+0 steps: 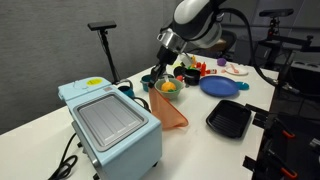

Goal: Unfold the cloth

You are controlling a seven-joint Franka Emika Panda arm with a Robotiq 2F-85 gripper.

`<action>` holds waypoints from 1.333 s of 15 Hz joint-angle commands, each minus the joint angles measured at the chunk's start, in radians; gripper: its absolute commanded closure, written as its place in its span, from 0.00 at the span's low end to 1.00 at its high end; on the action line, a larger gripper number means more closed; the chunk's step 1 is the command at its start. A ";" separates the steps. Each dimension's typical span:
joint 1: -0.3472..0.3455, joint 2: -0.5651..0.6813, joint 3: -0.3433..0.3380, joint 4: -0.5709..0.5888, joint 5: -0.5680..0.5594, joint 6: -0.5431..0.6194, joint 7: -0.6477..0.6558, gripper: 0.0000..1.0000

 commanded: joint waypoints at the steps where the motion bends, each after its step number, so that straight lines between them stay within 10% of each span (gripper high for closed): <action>1: -0.018 -0.038 0.028 0.045 0.012 -0.050 -0.042 1.00; 10: 0.025 -0.179 -0.068 0.185 -0.142 -0.505 0.157 1.00; 20: 0.008 -0.340 -0.239 0.115 -0.177 -0.449 0.224 1.00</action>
